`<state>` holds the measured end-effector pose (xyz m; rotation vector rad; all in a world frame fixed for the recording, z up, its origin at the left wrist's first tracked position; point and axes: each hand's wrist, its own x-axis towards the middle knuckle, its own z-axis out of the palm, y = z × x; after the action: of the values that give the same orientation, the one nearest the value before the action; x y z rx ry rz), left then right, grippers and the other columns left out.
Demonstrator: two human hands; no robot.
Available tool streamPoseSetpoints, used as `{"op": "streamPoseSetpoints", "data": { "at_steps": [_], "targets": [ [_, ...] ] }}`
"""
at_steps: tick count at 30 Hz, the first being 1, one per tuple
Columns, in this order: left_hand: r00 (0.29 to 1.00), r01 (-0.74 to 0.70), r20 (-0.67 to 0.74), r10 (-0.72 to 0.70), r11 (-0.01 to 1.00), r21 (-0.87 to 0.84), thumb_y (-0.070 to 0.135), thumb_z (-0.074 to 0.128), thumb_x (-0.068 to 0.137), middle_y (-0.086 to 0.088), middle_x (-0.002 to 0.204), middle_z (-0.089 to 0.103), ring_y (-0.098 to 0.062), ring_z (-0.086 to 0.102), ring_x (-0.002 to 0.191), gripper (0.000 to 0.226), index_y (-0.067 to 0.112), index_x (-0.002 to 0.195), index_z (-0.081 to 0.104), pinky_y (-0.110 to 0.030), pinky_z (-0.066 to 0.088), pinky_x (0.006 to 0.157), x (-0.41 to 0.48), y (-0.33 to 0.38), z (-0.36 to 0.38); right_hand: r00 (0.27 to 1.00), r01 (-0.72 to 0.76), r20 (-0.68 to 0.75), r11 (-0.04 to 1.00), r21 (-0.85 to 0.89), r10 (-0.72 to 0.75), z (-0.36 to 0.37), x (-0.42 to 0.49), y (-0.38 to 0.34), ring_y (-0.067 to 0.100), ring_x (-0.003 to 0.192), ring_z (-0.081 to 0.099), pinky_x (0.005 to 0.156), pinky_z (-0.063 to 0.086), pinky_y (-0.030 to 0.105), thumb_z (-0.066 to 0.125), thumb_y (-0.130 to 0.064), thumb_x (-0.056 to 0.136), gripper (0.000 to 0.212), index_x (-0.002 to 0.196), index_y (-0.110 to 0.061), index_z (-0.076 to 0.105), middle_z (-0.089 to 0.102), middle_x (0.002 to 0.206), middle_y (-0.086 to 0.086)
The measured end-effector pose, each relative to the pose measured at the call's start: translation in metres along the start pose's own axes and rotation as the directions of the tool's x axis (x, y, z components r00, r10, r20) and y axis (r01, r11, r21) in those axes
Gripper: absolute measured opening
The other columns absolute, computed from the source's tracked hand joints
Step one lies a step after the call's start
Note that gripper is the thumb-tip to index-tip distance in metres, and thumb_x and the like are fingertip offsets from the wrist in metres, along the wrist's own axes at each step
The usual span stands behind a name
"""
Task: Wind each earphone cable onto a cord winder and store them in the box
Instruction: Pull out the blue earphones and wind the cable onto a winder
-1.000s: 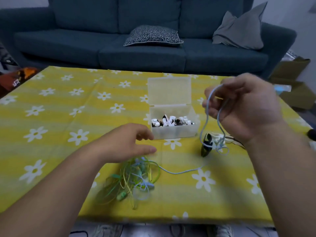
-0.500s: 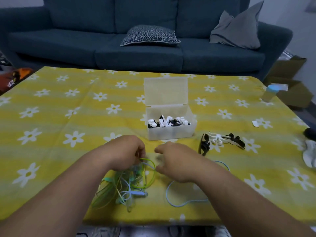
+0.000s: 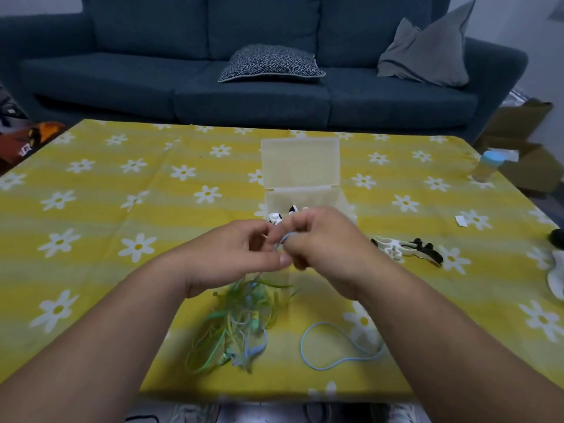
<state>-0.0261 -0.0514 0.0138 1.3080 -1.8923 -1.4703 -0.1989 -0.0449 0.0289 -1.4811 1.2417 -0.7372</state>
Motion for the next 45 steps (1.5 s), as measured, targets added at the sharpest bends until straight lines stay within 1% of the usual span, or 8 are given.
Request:
{"op": "streamPoseSetpoints", "data": {
  "at_steps": [6, 11, 16, 21, 27, 37, 42, 45],
  "targets": [
    [0.992, 0.121, -0.074, -0.103, 0.94, 0.32, 0.021, 0.069, 0.089, 0.009, 0.058, 0.058, -0.008, 0.049, 0.057, 0.014, 0.012, 0.077, 0.07, -0.027, 0.04, 0.06, 0.0, -0.014, -0.006, 0.945, 0.31, -0.253, 0.816, 0.488, -0.207, -0.032, -0.01, -0.038, 0.008, 0.039, 0.031, 0.046, 0.033, 0.023, 0.046, 0.014, 0.087, 0.03, 0.077, -0.011, 0.058, 0.043, 0.048, -0.007],
    [0.975, 0.22, -0.163, -0.153, 0.785, 0.579, 0.014, 0.072, 0.078, 0.006, 0.078, 0.071, -0.013, 0.065, 0.081, 0.01, 0.023, 0.075, 0.073, -0.03, 0.053, 0.074, 0.001, -0.022, -0.014, 0.885, 0.45, -0.431, 0.567, 0.69, -0.178, -0.069, -0.021, -0.055, 0.011, 0.043, 0.018, 0.046, 0.028, 0.021, 0.04, 0.009, 0.084, 0.031, 0.071, -0.013, 0.057, 0.028, 0.053, -0.001],
    [0.971, 0.23, -0.196, -0.14, 0.781, 0.58, 0.01, 0.071, 0.078, 0.01, 0.064, 0.067, -0.008, 0.063, 0.065, 0.013, 0.021, 0.072, 0.071, -0.025, 0.05, 0.065, 0.002, -0.025, -0.022, 0.874, 0.327, -0.485, 0.749, 0.577, -0.008, -0.085, -0.02, -0.044, 0.012, 0.041, 0.015, 0.046, 0.022, 0.023, 0.037, 0.005, 0.082, 0.028, 0.071, -0.012, 0.057, 0.022, 0.051, -0.002],
    [0.988, 0.12, -0.136, -0.067, 0.895, 0.429, 0.025, 0.074, 0.084, 0.014, 0.096, 0.067, -0.007, 0.066, 0.089, 0.016, 0.031, 0.097, 0.068, -0.023, 0.052, 0.078, 0.005, -0.018, -0.006, 0.946, 0.235, -0.317, 0.813, 0.533, -0.066, -0.08, -0.02, -0.04, 0.01, 0.039, 0.018, 0.044, 0.023, 0.023, 0.041, 0.001, 0.091, 0.028, 0.085, -0.011, 0.065, 0.045, 0.055, 0.003],
    [0.997, 0.077, -0.02, -0.079, 0.835, 0.544, 0.026, 0.068, 0.088, 0.007, 0.084, 0.071, -0.012, 0.066, 0.085, 0.006, 0.023, 0.084, 0.072, -0.033, 0.053, 0.081, 0.014, -0.009, 0.014, 0.915, 0.401, -0.333, 0.601, 0.691, -0.227, -0.083, -0.027, -0.052, 0.005, 0.036, 0.023, 0.046, 0.038, 0.018, 0.042, -0.005, 0.097, 0.027, 0.092, -0.016, 0.066, 0.065, 0.071, 0.0],
    [0.927, 0.322, -0.356, -0.118, 0.737, 0.595, 0.03, 0.078, 0.08, 0.009, 0.068, 0.065, -0.011, 0.061, 0.069, 0.015, 0.026, 0.066, 0.071, -0.025, 0.044, 0.059, 0.002, -0.012, -0.023, 0.827, 0.562, -0.503, 0.422, 0.711, -0.252, -0.124, -0.033, -0.052, 0.005, 0.038, 0.035, 0.052, 0.045, 0.017, 0.044, -0.008, 0.099, 0.024, 0.094, -0.02, 0.064, 0.066, 0.076, -0.003],
    [0.894, 0.176, -0.447, 0.016, 0.906, 0.385, 0.039, 0.076, 0.081, -0.016, 0.077, 0.069, -0.037, 0.064, 0.076, 0.027, 0.016, 0.068, 0.076, -0.046, 0.052, 0.067, -0.004, -0.005, -0.027, 0.768, 0.132, -0.634, 0.991, 0.022, -0.088, -0.118, -0.029, -0.043, 0.009, 0.045, 0.046, 0.058, 0.055, 0.032, 0.057, -0.004, 0.087, 0.023, 0.074, -0.018, 0.07, 0.051, 0.052, -0.005],
    [0.896, 0.084, -0.438, 0.071, 0.942, 0.324, 0.03, 0.076, 0.082, -0.006, 0.077, 0.074, -0.033, 0.068, 0.082, 0.015, 0.018, 0.073, 0.08, -0.048, 0.056, 0.074, -0.006, 0.003, -0.025, 0.896, -0.329, -0.437, 0.778, -0.536, 0.078, -0.099, -0.027, -0.033, 0.018, 0.066, 0.062, 0.063, 0.055, 0.032, 0.066, -0.015, 0.087, 0.012, 0.087, -0.022, 0.076, 0.068, 0.076, 0.0]
  ]
}}
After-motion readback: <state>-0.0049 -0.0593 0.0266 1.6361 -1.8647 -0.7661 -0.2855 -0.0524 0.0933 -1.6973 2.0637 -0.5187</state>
